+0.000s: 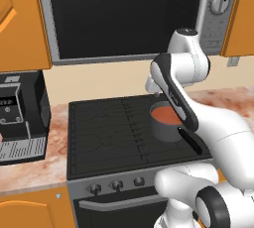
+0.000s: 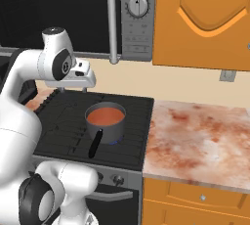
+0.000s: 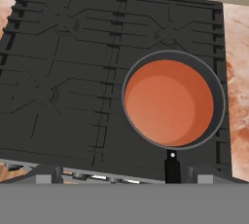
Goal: Wait until the marinara sauce is simmered to a deep red color and then turn off the stove.
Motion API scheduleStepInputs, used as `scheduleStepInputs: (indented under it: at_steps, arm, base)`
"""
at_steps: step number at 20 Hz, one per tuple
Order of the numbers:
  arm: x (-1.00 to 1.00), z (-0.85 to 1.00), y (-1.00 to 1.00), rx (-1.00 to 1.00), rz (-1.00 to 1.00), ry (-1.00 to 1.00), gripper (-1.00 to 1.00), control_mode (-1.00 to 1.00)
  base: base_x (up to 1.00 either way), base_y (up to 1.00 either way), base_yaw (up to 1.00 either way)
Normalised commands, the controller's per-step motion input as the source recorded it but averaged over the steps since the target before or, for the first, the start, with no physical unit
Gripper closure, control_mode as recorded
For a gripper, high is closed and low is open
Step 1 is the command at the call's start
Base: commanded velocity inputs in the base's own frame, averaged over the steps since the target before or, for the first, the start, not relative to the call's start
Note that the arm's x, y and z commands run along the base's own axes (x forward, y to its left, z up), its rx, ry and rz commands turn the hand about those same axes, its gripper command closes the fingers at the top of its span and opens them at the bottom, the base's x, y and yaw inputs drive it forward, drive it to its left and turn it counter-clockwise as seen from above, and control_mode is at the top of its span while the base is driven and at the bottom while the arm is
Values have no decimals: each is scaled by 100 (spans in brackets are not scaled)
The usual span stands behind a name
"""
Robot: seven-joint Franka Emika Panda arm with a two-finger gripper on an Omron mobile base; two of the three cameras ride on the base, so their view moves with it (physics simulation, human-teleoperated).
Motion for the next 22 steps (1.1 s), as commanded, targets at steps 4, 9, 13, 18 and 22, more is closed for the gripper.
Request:
scheduleStepInputs:
  at_steps: [4, 9, 13, 18, 22]
  arm:
    - [0, 0, 0, 0, 0, 0, -100, -100]
    - [0, 0, 0, 0, 0, 0, -100, -100]
    - [0, 0, 0, 0, 0, 0, -100, -100]
    - [0, 0, 0, 0, 0, 0, -100, -100]
    - [0, 0, 0, 0, 0, 0, -100, -100]
  base:
    - [0, 0, 0]
    - [0, 0, 0]
    - [0, 0, 0]
    - [0, 0, 0]
    - [0, 0, 0]
